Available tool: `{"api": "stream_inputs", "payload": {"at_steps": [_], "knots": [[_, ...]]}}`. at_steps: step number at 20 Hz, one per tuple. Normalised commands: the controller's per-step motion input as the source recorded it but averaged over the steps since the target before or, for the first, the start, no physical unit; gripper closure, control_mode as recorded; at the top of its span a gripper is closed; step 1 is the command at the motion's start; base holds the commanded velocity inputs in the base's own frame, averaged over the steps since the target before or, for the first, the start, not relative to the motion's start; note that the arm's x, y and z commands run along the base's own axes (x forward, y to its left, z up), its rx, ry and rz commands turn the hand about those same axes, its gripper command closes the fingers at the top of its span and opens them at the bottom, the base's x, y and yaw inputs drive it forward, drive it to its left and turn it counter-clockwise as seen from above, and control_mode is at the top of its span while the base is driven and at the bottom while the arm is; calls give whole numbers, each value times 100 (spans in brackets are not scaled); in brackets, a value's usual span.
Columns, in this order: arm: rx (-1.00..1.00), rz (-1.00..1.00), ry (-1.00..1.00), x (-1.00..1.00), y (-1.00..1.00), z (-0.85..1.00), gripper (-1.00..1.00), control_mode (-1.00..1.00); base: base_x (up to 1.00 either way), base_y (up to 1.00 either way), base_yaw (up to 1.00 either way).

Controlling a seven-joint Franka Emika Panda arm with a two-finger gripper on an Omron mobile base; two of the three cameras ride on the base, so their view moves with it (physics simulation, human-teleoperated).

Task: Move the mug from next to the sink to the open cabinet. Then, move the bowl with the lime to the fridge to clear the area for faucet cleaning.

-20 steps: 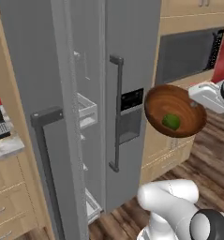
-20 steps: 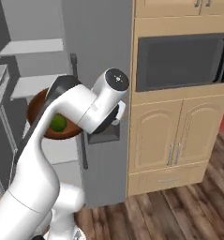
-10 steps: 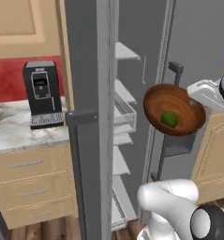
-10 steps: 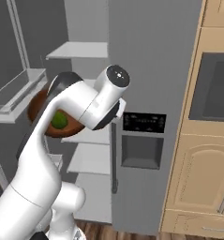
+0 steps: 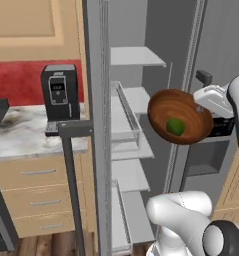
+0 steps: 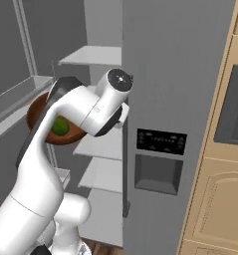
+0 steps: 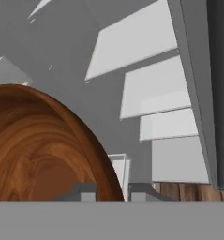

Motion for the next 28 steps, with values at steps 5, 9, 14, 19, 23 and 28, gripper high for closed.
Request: {"api": "stream_inputs", "payload": {"at_steps": [5,9,14,19,23,28], "knots": [[0,0,0,0,0,0,100,100,0,-6,0],[0,0,0,0,0,0,100,100,38,-3,0],[0,0,0,0,0,0,100,100,49,-42,1],[0,0,0,0,0,0,100,100,24,-1,-1],[9,-19,-9,0,4,21,100,-100,0,0,0],[11,-33,-16,6,28,40,100,-100,0,0,0]]}}
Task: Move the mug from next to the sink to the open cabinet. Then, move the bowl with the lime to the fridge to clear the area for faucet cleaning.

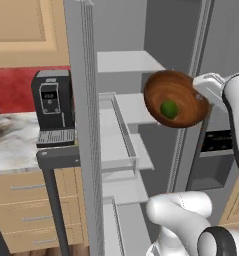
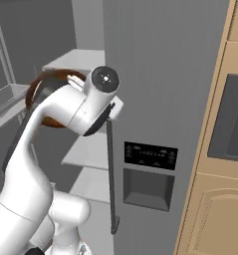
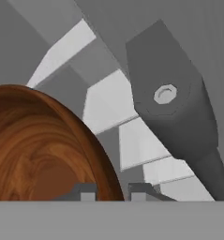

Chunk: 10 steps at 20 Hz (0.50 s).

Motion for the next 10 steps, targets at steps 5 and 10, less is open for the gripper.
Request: {"api": "stream_inputs", "payload": {"at_steps": [5,10], "knots": [[11,-28,5,33,30,26,100,-100,0,0,0],[23,-31,13,25,20,22,100,-100,0,0,0]]}}
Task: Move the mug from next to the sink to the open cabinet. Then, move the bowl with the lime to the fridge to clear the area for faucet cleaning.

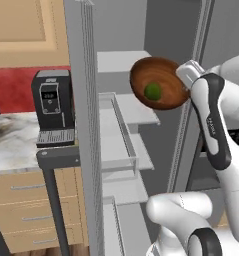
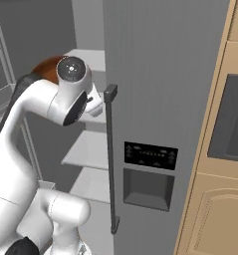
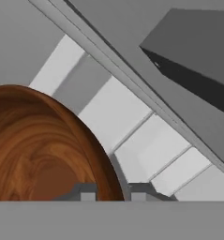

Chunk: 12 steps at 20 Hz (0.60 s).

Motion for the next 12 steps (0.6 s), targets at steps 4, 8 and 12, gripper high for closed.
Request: {"api": "stream_inputs", "payload": {"at_steps": [4,8,12], "knots": [[27,-20,13,12,1,15,100,-100,0,0,0],[14,-27,2,22,29,8,100,-100,0,0,0],[9,-31,4,35,48,16,100,-100,0,0,0]]}}
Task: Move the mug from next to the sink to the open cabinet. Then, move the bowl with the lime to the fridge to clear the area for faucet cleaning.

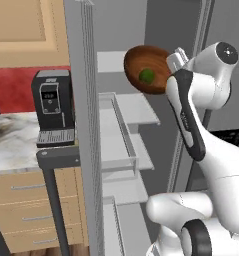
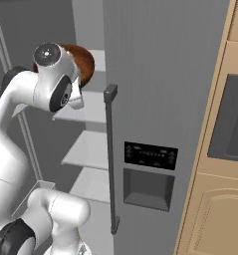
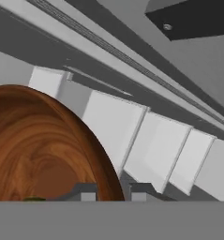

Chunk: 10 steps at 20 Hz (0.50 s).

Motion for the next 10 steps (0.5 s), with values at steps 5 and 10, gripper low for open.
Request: {"api": "stream_inputs", "payload": {"at_steps": [5,10], "knots": [[8,-29,5,37,45,29,100,-100,0,0,0],[3,-8,5,14,7,21,100,-100,0,0,0]]}}
